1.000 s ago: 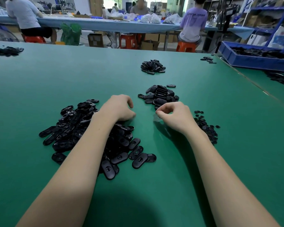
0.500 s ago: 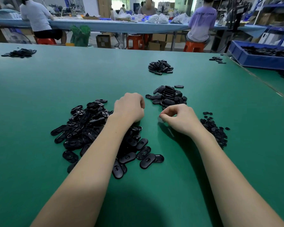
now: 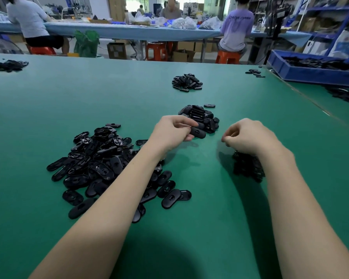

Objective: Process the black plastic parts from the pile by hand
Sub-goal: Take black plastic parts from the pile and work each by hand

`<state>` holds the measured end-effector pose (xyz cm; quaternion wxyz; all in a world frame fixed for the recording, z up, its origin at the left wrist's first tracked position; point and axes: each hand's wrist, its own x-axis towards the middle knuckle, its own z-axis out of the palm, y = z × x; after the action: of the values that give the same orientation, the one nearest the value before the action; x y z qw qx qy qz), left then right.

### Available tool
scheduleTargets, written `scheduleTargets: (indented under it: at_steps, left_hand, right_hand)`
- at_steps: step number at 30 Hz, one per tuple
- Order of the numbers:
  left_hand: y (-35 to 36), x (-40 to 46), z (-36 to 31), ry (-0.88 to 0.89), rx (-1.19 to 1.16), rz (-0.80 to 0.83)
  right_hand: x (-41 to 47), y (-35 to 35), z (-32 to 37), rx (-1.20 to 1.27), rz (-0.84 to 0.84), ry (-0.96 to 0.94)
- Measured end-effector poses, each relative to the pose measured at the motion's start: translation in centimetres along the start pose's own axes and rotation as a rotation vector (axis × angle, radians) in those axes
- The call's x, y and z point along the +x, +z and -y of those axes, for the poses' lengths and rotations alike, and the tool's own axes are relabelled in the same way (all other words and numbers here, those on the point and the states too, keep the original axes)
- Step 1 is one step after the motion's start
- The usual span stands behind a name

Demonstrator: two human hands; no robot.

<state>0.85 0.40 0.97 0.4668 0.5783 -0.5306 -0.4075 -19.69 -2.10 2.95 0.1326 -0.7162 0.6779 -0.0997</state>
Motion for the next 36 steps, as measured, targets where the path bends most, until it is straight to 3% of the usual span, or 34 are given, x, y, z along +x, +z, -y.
scheduleTargets:
  at_steps: [9, 33, 36]
  left_hand:
    - [0.7, -0.8, 0.3, -0.079, -0.097, 0.064]
    - [0.3, -0.6, 0.6, -0.089, -0.160, 0.061]
    - [0.4, -0.5, 0.7, -0.085, -0.162, 0.069]
  right_hand:
    - [-0.5, -1.1, -1.8, -0.018, 0.181, 0.119]
    - [-0.5, 0.4, -0.6, 0.150, 0.169, -0.005]
    - [-0.4, 0.2, -0.4, 0.292, 0.098, -0.047]
